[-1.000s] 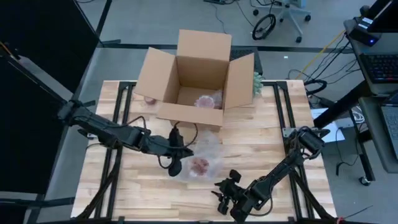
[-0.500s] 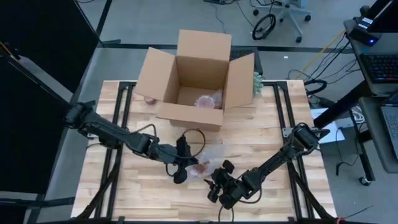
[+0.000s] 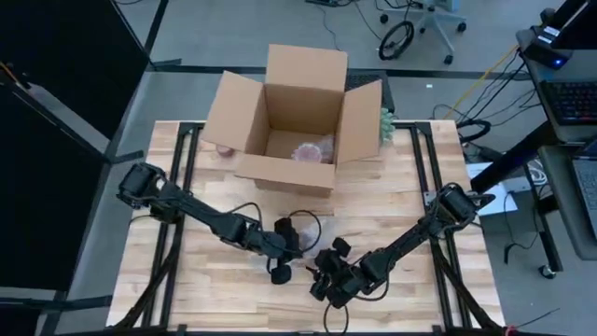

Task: Wrap mug
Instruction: Wrap the orange cup with bubble wrap

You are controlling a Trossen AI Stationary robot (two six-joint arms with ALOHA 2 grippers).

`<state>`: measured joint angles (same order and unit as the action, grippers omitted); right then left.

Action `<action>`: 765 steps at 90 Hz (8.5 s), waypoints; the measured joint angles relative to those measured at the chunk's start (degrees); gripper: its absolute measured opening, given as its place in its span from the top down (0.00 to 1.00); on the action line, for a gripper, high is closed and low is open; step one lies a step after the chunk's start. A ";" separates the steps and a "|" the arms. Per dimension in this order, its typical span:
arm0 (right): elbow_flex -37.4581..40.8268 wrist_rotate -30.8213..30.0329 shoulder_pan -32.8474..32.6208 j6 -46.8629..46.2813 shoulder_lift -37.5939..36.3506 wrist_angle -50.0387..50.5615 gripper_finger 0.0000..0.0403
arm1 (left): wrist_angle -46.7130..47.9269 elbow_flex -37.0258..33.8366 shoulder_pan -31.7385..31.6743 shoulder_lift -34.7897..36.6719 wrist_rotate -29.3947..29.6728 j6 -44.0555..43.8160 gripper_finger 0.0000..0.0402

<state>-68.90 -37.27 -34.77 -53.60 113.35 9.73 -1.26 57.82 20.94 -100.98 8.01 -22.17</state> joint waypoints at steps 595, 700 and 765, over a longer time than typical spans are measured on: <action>-5.44 35.46 19.30 17.17 -13.61 17.81 0.31 | 8.47 5.23 3.03 -4.63 5.08 9.40 1.00; 5.85 24.05 9.38 21.43 -6.34 1.66 0.31 | 7.40 8.16 2.98 -4.28 3.90 9.07 1.00; 0.11 20.31 10.45 19.68 -21.31 18.13 0.31 | 7.67 8.83 2.33 -4.21 1.64 9.08 1.00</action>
<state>-68.79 -16.96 -24.32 -33.91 92.03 27.86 6.42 66.65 23.27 -105.19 9.65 -13.09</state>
